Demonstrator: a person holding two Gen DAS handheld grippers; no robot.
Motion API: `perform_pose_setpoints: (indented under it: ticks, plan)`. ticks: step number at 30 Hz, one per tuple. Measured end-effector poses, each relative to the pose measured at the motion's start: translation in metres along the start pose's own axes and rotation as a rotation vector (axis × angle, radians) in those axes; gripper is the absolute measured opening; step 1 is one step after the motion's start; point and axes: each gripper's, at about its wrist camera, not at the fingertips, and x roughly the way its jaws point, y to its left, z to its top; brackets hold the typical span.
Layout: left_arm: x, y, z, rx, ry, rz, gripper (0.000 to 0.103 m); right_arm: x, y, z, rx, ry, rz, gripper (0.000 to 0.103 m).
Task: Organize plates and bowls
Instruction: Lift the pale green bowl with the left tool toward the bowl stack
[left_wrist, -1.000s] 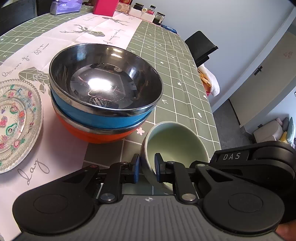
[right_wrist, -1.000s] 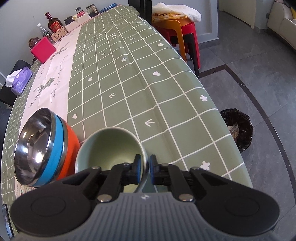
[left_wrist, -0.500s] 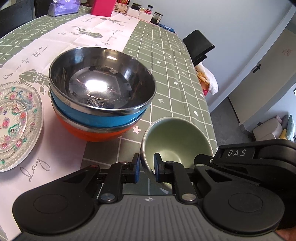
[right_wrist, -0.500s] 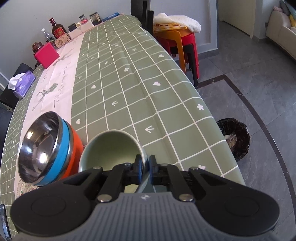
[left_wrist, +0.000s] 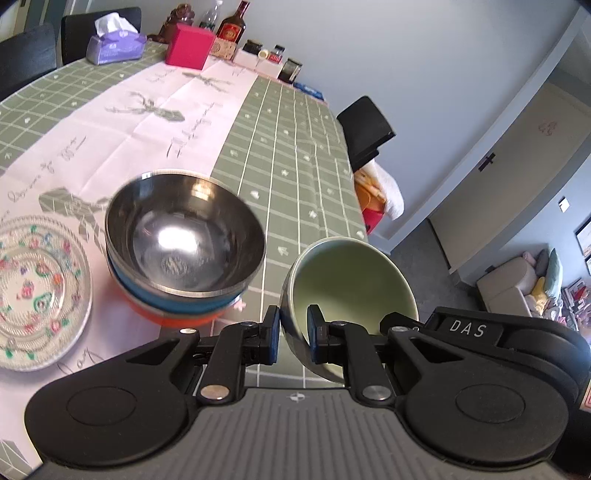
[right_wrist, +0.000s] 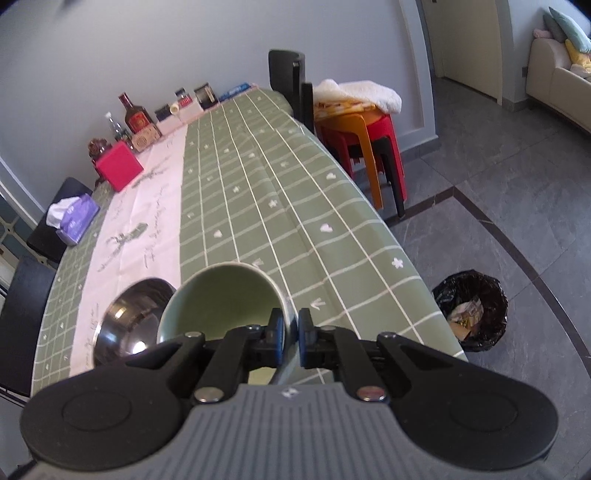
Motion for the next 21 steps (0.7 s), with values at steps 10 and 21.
perform_pose_setpoints:
  ticks: [10, 21]
  plan:
    - [-0.027, 0.028, 0.059, -0.028, -0.076, 0.031, 0.016, -0.008, 0.064, 0.02, -0.062, -0.062, 0.121, 0.006]
    - [-0.012, 0.069, 0.087, 0.004, 0.042, 0.117, 0.017, 0.039, 0.102, 0.006, -0.085, 0.043, 0.207, 0.006]
